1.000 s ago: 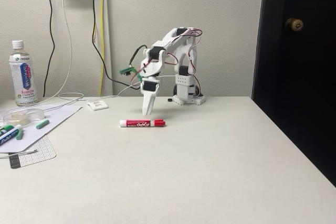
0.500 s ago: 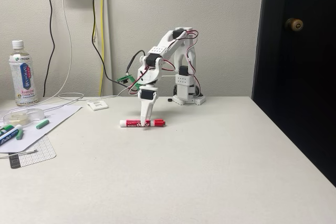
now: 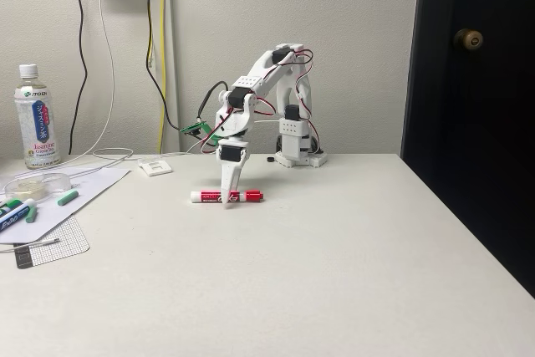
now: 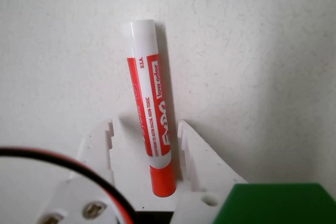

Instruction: Pick up the red marker.

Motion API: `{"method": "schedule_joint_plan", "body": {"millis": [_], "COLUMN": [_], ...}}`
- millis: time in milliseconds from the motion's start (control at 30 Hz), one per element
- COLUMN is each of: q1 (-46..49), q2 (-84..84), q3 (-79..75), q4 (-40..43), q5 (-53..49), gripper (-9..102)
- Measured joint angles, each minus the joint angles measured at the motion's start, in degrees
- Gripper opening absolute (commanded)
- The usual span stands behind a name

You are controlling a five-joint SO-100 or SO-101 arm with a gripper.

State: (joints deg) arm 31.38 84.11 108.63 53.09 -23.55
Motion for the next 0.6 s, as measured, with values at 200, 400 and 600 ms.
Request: {"method": "schedule_joint_plan", "body": {"millis": [200,400,600], "q1": [0.1,-0.1,-0.4], "q2": [-0.4,-0.8,-1.1], "q3": [-0.2,-0.4,-0.7], "q4": [0.0,0.0,0.0], "q5": [0.0,0.0,-0.4], "gripper": [12,8,0]}}
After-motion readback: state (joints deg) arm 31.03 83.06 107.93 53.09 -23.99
